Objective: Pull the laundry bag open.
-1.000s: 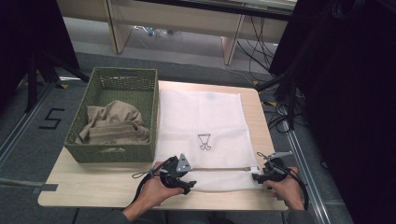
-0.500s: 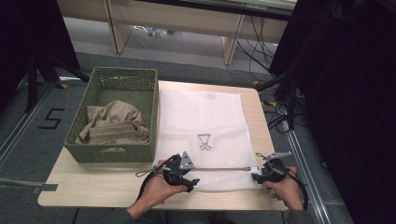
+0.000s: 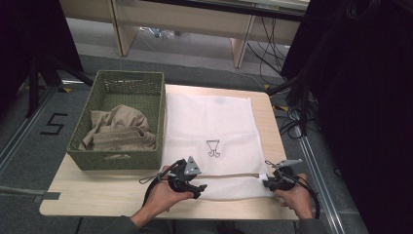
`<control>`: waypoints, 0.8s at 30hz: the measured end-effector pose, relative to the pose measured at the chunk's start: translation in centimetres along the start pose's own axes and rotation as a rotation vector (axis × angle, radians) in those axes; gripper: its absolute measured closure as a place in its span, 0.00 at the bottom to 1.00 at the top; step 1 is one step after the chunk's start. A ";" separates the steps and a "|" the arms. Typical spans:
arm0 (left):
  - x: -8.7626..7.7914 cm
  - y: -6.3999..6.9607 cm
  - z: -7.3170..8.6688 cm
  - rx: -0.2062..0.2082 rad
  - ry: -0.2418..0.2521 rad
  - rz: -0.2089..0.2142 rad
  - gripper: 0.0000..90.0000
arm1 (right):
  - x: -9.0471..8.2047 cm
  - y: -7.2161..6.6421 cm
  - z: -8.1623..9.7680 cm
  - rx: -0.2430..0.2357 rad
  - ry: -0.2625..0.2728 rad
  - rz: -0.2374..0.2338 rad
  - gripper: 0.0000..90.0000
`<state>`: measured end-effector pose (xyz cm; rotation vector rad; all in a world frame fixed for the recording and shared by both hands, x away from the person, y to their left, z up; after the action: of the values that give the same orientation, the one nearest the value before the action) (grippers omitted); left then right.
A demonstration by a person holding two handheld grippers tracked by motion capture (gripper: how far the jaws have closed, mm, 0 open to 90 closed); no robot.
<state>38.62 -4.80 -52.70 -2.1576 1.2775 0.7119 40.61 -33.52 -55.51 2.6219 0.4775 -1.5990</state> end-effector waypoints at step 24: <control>-0.2 -0.4 -0.1 -0.016 0.009 0.001 0.37 | 0.3 -0.2 -0.4 0.038 0.002 0.023 0.62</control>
<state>38.90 -4.58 -52.42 -2.1755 1.2821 0.7153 41.03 -33.18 -55.60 2.6468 0.4188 -1.6150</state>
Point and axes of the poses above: each handheld gripper's, and its own axes: x roughly forward along the jaws, z roughly out of its underside, y roughly to its right, the point moved 8 cm from there along x, roughly forward along the jaws, and after that the axes turned 15 degrees about x, right-handed, at the moved point
